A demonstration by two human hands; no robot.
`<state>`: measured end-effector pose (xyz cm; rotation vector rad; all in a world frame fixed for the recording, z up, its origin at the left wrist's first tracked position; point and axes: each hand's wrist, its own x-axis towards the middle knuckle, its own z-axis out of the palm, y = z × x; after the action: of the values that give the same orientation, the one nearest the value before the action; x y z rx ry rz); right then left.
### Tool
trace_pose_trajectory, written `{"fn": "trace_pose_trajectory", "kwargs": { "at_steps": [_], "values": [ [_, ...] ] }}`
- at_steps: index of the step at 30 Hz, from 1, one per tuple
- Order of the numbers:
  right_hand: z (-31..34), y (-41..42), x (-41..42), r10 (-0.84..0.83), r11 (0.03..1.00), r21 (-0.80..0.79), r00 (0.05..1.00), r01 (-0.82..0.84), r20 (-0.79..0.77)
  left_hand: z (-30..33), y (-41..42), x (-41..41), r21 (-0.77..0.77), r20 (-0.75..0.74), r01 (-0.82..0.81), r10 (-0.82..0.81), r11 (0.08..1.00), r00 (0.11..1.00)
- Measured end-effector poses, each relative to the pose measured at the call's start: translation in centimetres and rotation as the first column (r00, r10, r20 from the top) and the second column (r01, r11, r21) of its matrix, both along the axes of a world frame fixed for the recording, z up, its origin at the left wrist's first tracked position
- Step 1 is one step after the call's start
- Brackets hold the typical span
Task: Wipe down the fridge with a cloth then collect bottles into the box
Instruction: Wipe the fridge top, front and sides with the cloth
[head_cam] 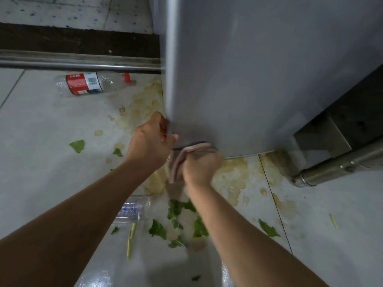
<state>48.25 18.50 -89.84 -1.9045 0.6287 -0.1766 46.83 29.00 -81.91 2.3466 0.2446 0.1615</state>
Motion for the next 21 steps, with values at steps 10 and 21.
{"fn": "trace_pose_trajectory", "kwargs": {
  "at_steps": [10,21],
  "values": [
    [-0.1,-8.5,2.5,-0.107,0.993,-0.046,0.991,0.111,0.074,-0.1,-0.2,-0.3,0.109,-0.007,0.014,-0.013,0.994,1.0],
    [-1.1,-20.0,7.3,-0.179,0.96,-0.23,0.982,0.162,-0.057,-0.2,-0.2,-0.5,0.19,0.018,0.025,-0.029,0.981,0.999]
  ]
}}
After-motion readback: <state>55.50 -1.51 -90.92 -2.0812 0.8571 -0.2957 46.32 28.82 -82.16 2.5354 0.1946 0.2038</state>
